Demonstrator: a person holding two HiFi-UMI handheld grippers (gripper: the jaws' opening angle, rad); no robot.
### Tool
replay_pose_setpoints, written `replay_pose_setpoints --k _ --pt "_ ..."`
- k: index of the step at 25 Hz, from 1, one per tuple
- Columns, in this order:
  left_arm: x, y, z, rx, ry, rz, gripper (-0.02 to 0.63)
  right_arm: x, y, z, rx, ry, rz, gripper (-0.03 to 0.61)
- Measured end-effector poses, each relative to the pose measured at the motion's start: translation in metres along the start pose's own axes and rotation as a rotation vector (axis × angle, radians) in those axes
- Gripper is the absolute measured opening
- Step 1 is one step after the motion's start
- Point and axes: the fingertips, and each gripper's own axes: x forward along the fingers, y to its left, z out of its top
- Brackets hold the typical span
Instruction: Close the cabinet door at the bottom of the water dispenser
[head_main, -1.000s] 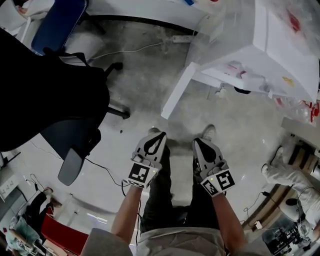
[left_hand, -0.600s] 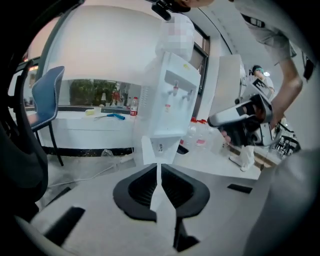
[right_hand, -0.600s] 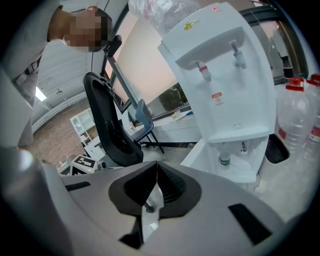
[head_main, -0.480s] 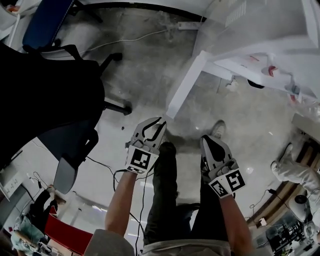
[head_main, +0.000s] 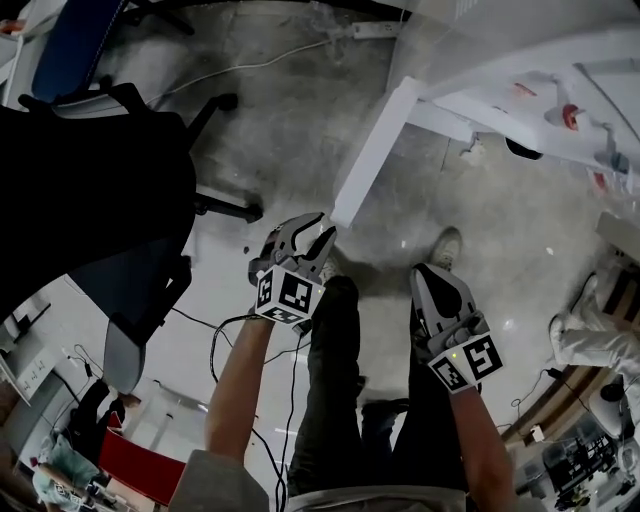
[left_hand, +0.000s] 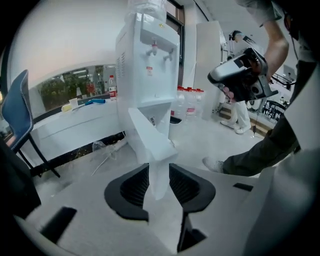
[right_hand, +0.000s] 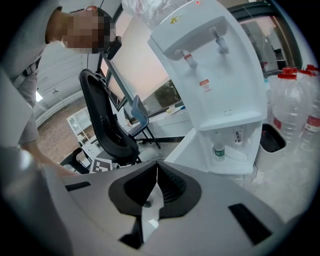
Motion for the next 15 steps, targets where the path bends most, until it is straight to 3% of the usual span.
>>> replay_pose_setpoints --k 15 --pt "0.022 -0.014 0.000 0.013 0.052 -0.004 0.115 -0.033 -0.030 -0.014 0.053 -0.047 -0.051 0.012"
